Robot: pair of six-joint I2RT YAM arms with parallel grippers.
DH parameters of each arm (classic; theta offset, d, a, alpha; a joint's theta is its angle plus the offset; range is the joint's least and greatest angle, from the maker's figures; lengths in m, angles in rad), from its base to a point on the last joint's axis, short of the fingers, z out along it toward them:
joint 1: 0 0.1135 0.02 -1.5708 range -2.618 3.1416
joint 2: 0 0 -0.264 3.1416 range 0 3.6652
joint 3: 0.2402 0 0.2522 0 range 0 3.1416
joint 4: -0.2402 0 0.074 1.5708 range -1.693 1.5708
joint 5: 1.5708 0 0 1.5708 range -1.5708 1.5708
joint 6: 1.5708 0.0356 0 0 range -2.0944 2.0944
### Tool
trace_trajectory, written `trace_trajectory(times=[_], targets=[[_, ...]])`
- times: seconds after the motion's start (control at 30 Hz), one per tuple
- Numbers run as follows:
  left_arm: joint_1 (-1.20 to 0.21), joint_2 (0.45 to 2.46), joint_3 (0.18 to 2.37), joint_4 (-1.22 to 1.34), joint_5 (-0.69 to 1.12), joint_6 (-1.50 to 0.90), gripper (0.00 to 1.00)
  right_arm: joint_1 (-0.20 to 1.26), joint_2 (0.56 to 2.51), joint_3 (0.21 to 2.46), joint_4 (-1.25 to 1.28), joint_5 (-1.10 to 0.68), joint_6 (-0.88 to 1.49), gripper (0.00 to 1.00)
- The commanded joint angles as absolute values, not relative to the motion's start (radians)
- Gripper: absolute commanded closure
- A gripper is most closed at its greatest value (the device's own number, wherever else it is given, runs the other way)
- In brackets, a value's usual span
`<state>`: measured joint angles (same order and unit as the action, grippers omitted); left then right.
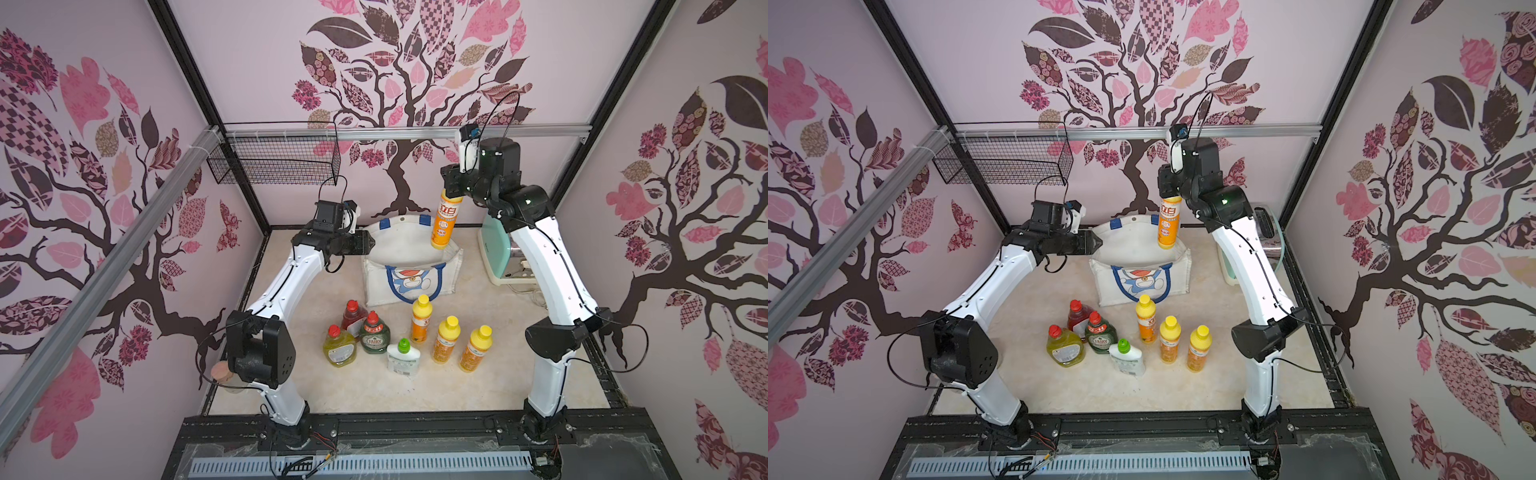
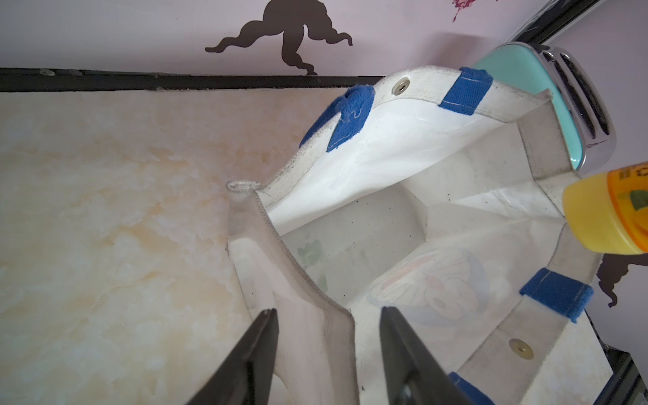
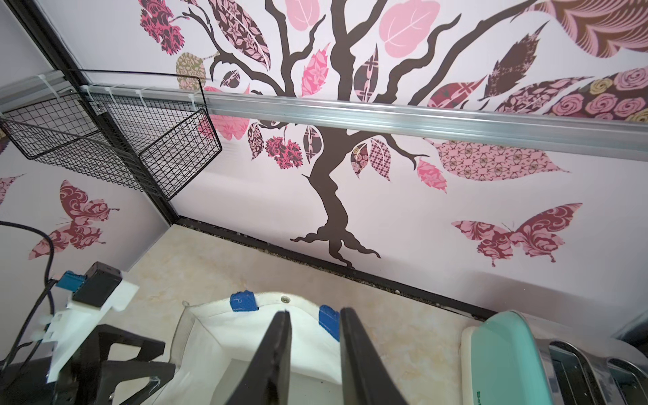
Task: Pack dish soap into the shopping bag
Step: Place the bottle of dish soap in the shopping bag.
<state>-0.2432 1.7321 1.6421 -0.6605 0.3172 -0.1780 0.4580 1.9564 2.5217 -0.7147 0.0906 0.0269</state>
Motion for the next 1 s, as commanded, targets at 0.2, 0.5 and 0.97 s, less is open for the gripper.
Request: trace_trajectory(times=[0.2,0.5,0.97], targets=[[-0.249,1.746,1.687,-0.721,0.334,-0.148,0.57,0.459,2.034,2.577,-0.501,0.068,0.006,1.00],[-0.249,1.773,1.712,-0.737,0.400,-0.136,0.72,0.460,2.106,2.572,-0.484,0.151,-0.047,1.00],[-0.249,1.755,1.699,-0.731,0.401,-0.128,0.68,0.442,2.104,2.409,-0.383,0.211,-0.033,1.00]])
